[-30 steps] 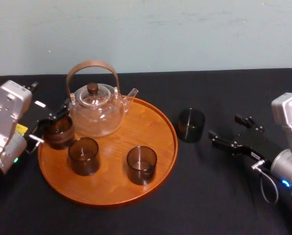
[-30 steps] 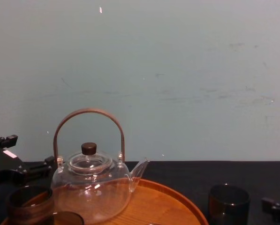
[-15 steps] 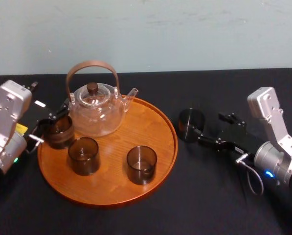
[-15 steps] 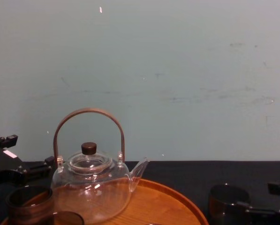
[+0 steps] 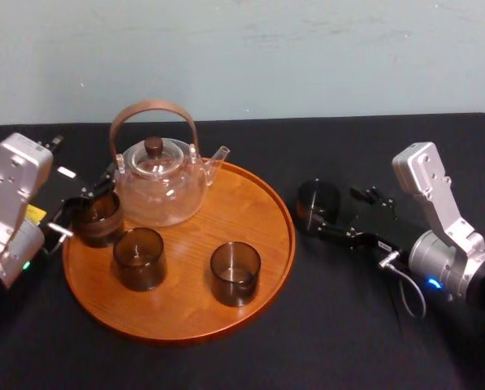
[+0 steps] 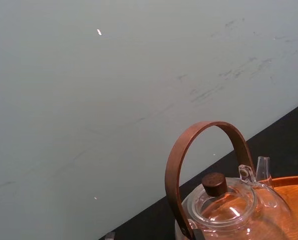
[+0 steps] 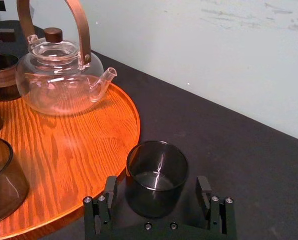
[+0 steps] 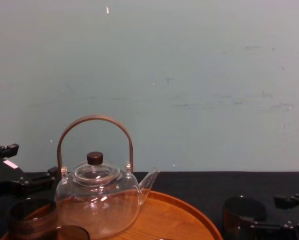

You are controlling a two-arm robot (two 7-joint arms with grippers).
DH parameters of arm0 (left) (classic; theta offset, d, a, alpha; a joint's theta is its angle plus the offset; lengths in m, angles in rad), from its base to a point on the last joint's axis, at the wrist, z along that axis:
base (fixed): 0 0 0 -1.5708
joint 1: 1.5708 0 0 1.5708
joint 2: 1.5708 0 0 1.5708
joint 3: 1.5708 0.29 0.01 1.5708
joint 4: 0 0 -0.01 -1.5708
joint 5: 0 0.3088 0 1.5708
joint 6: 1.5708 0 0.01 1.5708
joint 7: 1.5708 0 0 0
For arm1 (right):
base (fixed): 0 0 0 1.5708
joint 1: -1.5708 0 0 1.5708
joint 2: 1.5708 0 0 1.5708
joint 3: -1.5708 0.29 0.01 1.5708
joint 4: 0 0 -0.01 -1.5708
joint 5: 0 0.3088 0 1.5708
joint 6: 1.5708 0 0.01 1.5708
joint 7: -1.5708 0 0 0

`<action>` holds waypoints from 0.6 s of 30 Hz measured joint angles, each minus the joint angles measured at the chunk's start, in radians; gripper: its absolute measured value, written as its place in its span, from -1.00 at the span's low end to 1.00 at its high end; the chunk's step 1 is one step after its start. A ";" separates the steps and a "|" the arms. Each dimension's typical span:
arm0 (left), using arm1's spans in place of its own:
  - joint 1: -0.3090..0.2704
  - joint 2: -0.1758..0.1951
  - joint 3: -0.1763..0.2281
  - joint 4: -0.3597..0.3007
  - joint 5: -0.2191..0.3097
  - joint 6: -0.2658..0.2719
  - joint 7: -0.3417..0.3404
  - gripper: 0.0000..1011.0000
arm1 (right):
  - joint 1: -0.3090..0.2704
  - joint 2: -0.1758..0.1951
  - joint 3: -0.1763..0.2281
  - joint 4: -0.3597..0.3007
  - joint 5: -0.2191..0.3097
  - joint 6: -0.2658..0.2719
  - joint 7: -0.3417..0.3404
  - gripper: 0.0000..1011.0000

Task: Pick up the glass from the table and place it on the tray.

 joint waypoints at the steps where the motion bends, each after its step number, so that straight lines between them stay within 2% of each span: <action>1: 0.000 0.000 0.000 0.000 0.000 0.000 0.000 0.98 | 0.000 0.000 0.000 0.000 0.000 0.000 0.000 0.98; 18: 0.000 0.000 0.000 0.000 0.000 0.000 0.000 0.98 | 0.068 -0.029 -0.030 0.079 -0.013 -0.002 0.011 0.98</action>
